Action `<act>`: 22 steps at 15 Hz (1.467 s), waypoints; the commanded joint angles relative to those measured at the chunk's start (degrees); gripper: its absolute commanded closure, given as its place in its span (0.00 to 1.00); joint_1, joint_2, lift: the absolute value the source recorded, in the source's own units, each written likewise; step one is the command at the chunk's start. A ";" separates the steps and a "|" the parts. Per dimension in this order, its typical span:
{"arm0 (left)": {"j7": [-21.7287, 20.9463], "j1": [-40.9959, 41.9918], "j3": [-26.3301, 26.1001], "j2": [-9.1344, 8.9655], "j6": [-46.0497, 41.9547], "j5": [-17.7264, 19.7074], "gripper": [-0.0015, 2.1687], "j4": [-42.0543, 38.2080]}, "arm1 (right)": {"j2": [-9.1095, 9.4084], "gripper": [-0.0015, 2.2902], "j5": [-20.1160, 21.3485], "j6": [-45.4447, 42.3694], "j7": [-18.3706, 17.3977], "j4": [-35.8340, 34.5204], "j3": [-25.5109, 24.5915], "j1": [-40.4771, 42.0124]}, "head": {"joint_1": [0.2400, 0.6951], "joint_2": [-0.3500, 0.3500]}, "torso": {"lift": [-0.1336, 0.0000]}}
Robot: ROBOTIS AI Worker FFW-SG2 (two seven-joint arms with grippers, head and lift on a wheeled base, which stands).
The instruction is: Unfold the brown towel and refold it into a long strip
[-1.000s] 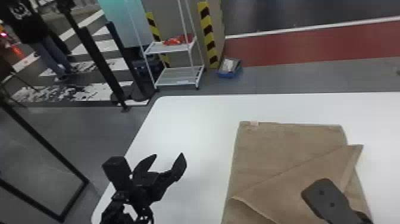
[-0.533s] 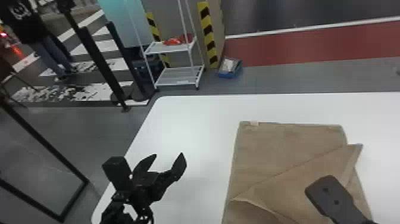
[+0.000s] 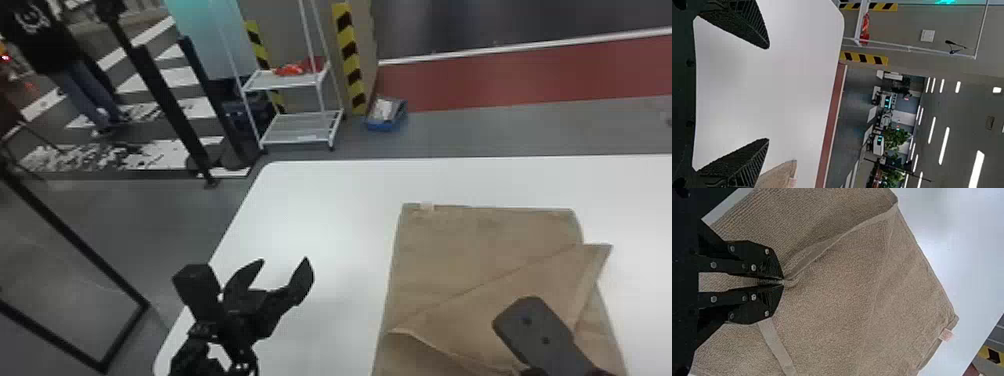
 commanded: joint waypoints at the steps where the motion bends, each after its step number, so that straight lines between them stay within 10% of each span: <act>1: -0.01 0.00 0.08 0.00 0.00 0.00 0.01 0.00 | -0.03 0.66 -0.10 -0.02 0.09 -0.53 -0.05 0.19 | 1.00 1.00 | 0.12; 6: -0.36 -0.26 -0.36 0.09 0.00 -0.17 0.01 -1.06 | -0.21 0.66 -2.47 0.51 -0.62 -9.06 -3.74 0.72 | 1.00 1.00 | 0.12; 10: -3.17 -2.37 -1.86 0.35 2.29 -2.10 0.01 -1.06 | -0.47 0.66 -9.41 0.51 -0.09 -15.12 -17.45 1.42 | 1.00 0.99 | 0.12; 15: -9.85 -8.79 -5.90 0.62 10.20 -10.72 0.04 -1.14 | -0.56 0.66 -21.89 -1.78 1.14 -17.05 -37.49 3.18 | 1.00 0.71 | 0.12; 22: -10.64 -15.99 -10.47 0.18 17.40 -16.61 0.05 0.09 | -2.49 0.66 -31.47 -4.24 1.84 -11.78 -50.50 0.10 | 1.00 0.43 | 0.12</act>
